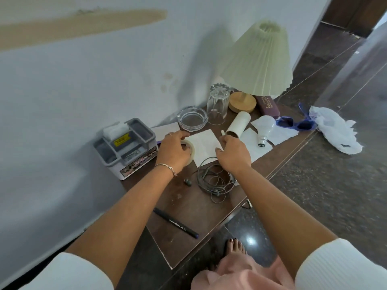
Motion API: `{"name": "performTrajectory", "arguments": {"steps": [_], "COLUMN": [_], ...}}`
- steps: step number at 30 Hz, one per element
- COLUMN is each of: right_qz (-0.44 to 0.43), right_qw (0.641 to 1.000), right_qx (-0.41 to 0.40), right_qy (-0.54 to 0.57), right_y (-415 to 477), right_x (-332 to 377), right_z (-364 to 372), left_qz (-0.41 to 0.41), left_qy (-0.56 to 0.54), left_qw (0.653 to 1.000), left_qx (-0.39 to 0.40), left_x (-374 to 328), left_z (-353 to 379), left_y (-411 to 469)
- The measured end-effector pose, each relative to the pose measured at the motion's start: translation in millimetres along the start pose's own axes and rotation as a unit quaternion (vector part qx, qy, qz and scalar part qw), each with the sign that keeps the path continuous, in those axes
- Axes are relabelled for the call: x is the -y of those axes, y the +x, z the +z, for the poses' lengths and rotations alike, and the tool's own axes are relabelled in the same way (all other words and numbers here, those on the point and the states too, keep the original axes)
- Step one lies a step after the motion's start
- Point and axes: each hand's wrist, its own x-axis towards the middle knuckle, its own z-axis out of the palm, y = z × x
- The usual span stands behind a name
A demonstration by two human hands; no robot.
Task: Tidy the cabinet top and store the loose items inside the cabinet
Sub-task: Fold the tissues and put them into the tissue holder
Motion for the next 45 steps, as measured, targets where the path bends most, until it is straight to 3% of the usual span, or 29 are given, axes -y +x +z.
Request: {"name": "performTrajectory", "arguments": {"steps": [3,12,21,27,35,40,45], "right_qz": [-0.021,-0.035,0.017,0.014,0.023,0.038,0.024], "right_qw": [0.999,0.999,1.0,1.0,0.995,0.98,0.942], "right_qx": [0.016,0.002,0.003,0.004,-0.004,-0.054,-0.05], "right_qy": [-0.02,-0.024,0.013,-0.026,0.097,0.189,0.332], "right_y": [11,31,37,33,26,26,18], "right_x": [3,12,15,12,19,20,28], "right_z": [10,23,27,24,17,7,-9], "left_qz": [0.022,0.008,0.004,-0.004,-0.011,-0.015,-0.021], "left_qy": [0.041,0.051,0.076,0.083,0.092,0.088,-0.035], "left_qw": [0.998,0.997,0.994,0.993,0.992,0.993,0.999], "left_qx": [0.046,0.056,0.074,0.082,0.084,0.082,0.021], "left_x": [10,22,25,25,23,21,-2], "left_z": [6,11,15,16,16,16,7], "left_y": [6,19,22,24,22,21,15]}}
